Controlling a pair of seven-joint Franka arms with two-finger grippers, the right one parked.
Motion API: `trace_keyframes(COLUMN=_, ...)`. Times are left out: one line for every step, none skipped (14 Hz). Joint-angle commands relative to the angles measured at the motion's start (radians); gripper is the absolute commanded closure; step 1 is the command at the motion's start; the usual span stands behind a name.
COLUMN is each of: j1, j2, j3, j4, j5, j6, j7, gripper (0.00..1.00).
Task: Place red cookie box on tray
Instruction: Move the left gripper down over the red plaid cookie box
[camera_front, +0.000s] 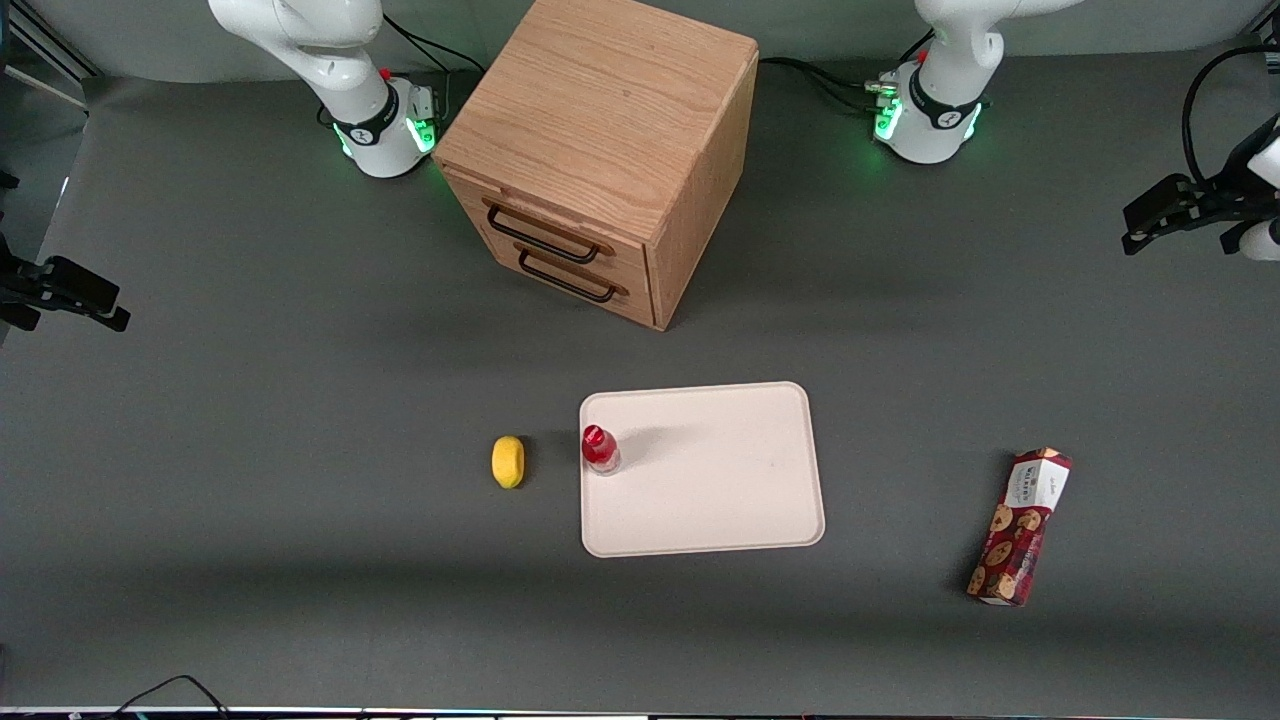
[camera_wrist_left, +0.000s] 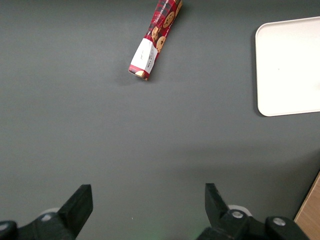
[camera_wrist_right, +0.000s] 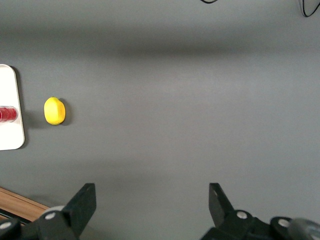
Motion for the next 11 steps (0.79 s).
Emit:
trace_keyframes(j1=-0.010, j2=-0.024, j3=0.007, j4=-0.018, j5=0.005, j6=-0.006, j7=0.027, gripper=0.00)
trace_keyframes(j1=-0.010, j2=-0.018, j3=0.007, j4=-0.018, j5=0.003, j6=0.001, j7=0.027, gripper=0.00)
trace_keyframes(j1=-0.009, j2=-0.011, j3=0.007, j4=-0.018, j5=0.003, j6=0.009, j7=0.027, gripper=0.00)
trace_keyframes(j1=-0.008, j2=0.014, j3=0.007, j4=-0.014, j5=0.002, j6=0.015, j7=0.027, gripper=0.00)
trace_keyframes(j1=-0.015, j2=0.050, j3=0.007, j4=0.003, j5=0.002, j6=0.017, j7=0.027, gripper=0.00)
trace_keyframes(j1=-0.031, j2=0.098, j3=0.006, j4=0.029, j5=0.009, j6=0.015, j7=0.027, gripper=0.00)
trace_keyframes(j1=-0.045, j2=0.151, j3=0.006, j4=0.063, j5=0.014, j6=0.020, j7=0.027, gripper=0.00)
trace_keyframes(j1=-0.045, j2=0.211, j3=0.006, j4=0.102, j5=0.014, j6=0.043, j7=0.027, gripper=0.00)
trace_keyframes(j1=-0.051, j2=0.268, j3=0.006, j4=0.136, j5=0.015, j6=0.075, j7=0.027, gripper=0.00)
trace_keyframes(j1=-0.059, j2=0.328, j3=0.007, j4=0.168, j5=0.021, j6=0.113, j7=0.026, gripper=0.00)
trace_keyframes(j1=-0.059, j2=0.389, j3=0.006, j4=0.199, j5=0.038, j6=0.153, j7=0.027, gripper=0.00)
